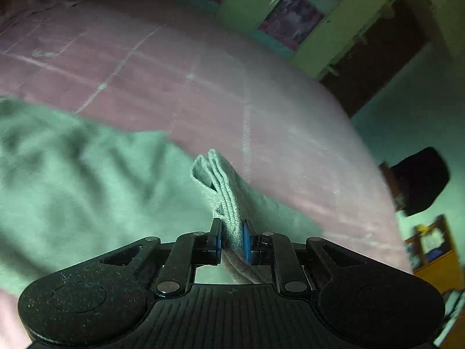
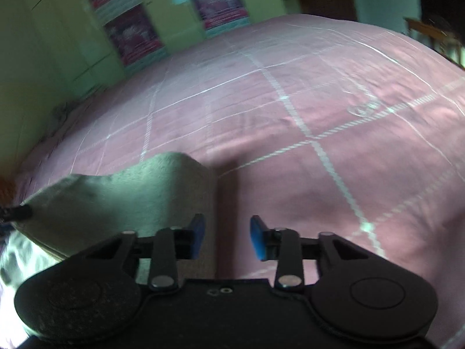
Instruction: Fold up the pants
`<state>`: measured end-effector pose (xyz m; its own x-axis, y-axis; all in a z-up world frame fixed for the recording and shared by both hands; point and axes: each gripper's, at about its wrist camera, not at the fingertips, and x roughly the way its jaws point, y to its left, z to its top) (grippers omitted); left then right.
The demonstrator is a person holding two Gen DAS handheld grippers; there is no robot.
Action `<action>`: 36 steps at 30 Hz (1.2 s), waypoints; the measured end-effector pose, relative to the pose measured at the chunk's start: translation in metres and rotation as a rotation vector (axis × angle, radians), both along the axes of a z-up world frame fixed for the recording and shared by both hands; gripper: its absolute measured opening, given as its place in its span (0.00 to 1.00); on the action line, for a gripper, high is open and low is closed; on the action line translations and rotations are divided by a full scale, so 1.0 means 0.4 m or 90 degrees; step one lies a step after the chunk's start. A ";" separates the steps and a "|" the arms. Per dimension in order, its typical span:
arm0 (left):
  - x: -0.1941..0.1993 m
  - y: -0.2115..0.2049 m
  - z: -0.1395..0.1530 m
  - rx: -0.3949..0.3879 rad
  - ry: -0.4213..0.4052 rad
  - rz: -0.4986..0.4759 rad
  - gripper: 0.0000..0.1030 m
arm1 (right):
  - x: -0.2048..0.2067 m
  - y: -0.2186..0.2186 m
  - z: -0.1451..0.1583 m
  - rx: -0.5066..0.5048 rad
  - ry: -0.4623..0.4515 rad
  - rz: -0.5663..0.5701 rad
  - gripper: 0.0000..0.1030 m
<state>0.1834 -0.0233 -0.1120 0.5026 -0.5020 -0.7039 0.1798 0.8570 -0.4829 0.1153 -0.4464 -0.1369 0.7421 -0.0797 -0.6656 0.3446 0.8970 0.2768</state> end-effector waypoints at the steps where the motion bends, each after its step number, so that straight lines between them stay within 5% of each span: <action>1: -0.004 0.019 -0.029 0.009 0.024 0.006 0.14 | 0.016 0.022 -0.002 -0.010 0.008 0.018 0.31; 7: -0.055 0.009 -0.172 0.103 0.060 0.010 0.17 | 0.082 0.151 -0.045 -0.034 0.047 0.105 0.30; 10: -0.050 0.004 -0.137 0.118 0.047 0.022 0.18 | 0.108 0.189 -0.098 -0.080 0.121 0.144 0.30; 13: -0.045 -0.032 -0.072 0.156 -0.018 -0.003 0.18 | 0.111 0.187 -0.082 -0.079 0.121 0.157 0.32; 18: 0.014 -0.121 -0.049 0.153 -0.026 -0.027 0.18 | 0.148 0.184 -0.024 -0.075 0.077 0.149 0.33; 26: 0.116 -0.219 -0.180 0.217 0.044 -0.054 0.18 | 0.298 0.184 -0.051 -0.135 0.097 0.121 0.35; 29: 0.110 -0.229 -0.181 0.226 0.039 -0.058 0.18 | 0.309 0.198 -0.126 -0.163 0.135 0.145 0.38; 36: 0.058 -0.229 -0.160 0.251 0.024 -0.093 0.18 | 0.306 0.216 -0.119 -0.188 0.153 0.154 0.38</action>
